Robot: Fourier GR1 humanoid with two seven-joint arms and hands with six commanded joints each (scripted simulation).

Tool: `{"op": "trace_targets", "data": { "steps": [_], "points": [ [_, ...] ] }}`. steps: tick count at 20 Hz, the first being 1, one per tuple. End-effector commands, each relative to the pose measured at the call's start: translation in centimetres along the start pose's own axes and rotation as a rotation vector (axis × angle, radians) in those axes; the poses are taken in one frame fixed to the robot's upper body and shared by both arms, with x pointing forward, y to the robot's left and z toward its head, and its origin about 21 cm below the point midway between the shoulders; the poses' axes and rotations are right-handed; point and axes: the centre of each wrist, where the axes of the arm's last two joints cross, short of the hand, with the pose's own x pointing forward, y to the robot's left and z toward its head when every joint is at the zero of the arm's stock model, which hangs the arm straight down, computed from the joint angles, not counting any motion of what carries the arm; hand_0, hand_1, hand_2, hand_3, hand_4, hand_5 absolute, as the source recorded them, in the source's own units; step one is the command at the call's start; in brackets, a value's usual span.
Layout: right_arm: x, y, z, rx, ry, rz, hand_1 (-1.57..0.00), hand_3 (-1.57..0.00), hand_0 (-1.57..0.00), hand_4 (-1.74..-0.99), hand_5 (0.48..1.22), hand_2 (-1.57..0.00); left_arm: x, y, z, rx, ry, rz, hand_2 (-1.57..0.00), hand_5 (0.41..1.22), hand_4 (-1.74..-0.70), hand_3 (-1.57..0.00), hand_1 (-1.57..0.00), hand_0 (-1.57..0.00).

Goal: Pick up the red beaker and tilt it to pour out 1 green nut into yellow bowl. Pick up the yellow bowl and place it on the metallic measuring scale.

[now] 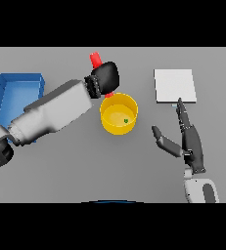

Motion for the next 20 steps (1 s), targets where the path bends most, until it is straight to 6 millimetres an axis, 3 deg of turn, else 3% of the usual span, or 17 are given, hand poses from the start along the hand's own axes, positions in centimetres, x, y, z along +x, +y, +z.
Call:
{"op": "trace_targets", "data": {
  "steps": [1,4,9,12,16,18,20],
  "points": [
    [0.0,0.1,0.2,0.006,-0.014,0.005,0.0,0.0,0.0,-1.132,0.573,0.0,-0.1,0.2,0.0,0.011,-0.011,-0.032,-1.57,1.221,-1.73,-1.57,-1.57,-1.57],
    [-0.4,-0.1,0.2,0.014,-0.007,-0.011,0.0,0.0,0.0,-1.135,0.58,0.0,0.0,0.7,-0.3,0.002,-0.009,-0.131,-1.57,1.221,-1.73,-1.57,-1.57,-1.57],
    [0.0,0.4,0.1,-0.004,-0.012,-0.002,0.0,0.0,0.0,-1.138,0.572,0.0,-1.0,4.4,-0.3,0.023,-0.001,-0.295,-1.57,1.221,-1.73,-1.57,-1.57,-1.57],
    [0.3,0.4,-0.1,-0.003,-0.02,0.002,0.0,0.0,0.0,-1.135,0.563,0.0,-6.1,7.7,1.6,0.037,0.087,-0.361,-1.57,1.221,-1.73,-1.57,-1.57,-1.57],
    [0.1,0.5,-0.3,0.015,-0.025,-0.004,0.0,0.0,0.0,-1.128,0.554,0.0,-13.2,8.4,4.7,0.073,0.281,-0.224,-1.57,1.221,-1.72,-1.57,-1.57,-1.57],
    [-0.1,0.8,-0.1,0.036,-0.032,-0.03,0.0,0.0,0.0,-1.105,0.559,0.0,-16.7,8.5,6.7,0.077,0.394,-0.058,-1.57,1.221,-1.73,-1.57,-1.57,-1.57],
    [0.0,0.8,-0.4,0.04,-0.045,-0.02,0.0,0.0,0.0,-1.102,0.572,0.0,-20.1,6.8,9.1,0.09,0.502,0.241,-1.57,1.221,-1.73,-1.52,-1.57,-1.57]
  ]
}}
